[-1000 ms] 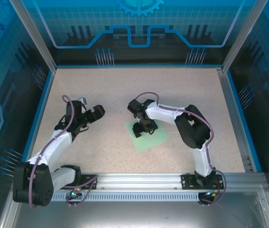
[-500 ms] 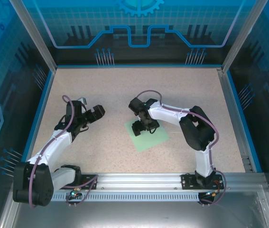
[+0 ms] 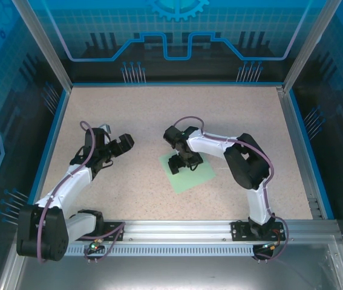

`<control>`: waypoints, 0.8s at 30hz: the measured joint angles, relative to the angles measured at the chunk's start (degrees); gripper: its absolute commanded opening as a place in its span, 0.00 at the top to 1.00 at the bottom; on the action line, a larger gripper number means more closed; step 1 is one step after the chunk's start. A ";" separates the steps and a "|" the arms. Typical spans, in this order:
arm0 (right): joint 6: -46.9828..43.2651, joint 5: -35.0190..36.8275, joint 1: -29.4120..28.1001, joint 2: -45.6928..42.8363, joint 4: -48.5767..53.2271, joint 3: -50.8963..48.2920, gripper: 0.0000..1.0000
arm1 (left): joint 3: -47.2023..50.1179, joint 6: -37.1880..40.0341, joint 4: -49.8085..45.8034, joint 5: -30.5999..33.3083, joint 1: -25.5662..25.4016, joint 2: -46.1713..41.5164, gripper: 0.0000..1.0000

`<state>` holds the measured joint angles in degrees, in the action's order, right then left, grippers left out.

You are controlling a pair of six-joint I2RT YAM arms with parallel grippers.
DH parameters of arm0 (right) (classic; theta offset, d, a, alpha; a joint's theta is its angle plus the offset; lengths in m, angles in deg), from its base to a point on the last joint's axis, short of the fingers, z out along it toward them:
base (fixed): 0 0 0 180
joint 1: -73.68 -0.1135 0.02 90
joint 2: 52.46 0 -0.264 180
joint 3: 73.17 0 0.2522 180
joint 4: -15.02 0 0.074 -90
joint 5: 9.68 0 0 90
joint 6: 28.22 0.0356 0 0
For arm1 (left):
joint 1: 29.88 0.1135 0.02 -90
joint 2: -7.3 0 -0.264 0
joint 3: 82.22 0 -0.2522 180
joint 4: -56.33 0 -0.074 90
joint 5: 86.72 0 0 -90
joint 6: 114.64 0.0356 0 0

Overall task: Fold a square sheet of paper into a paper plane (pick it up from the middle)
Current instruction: Fold the square sheet of paper in half at the center of the table.

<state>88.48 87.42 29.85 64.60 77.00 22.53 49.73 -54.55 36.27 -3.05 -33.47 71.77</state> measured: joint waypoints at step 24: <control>1.49 -0.76 0.02 -0.61 -0.85 -0.68 0.43 | 0.00 0.00 -0.22 0.00 0.00 0.39 0.02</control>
<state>89.96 86.65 29.87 63.99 76.15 21.85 49.73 -54.55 36.05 -3.05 -33.47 72.16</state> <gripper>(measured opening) 0.647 0.985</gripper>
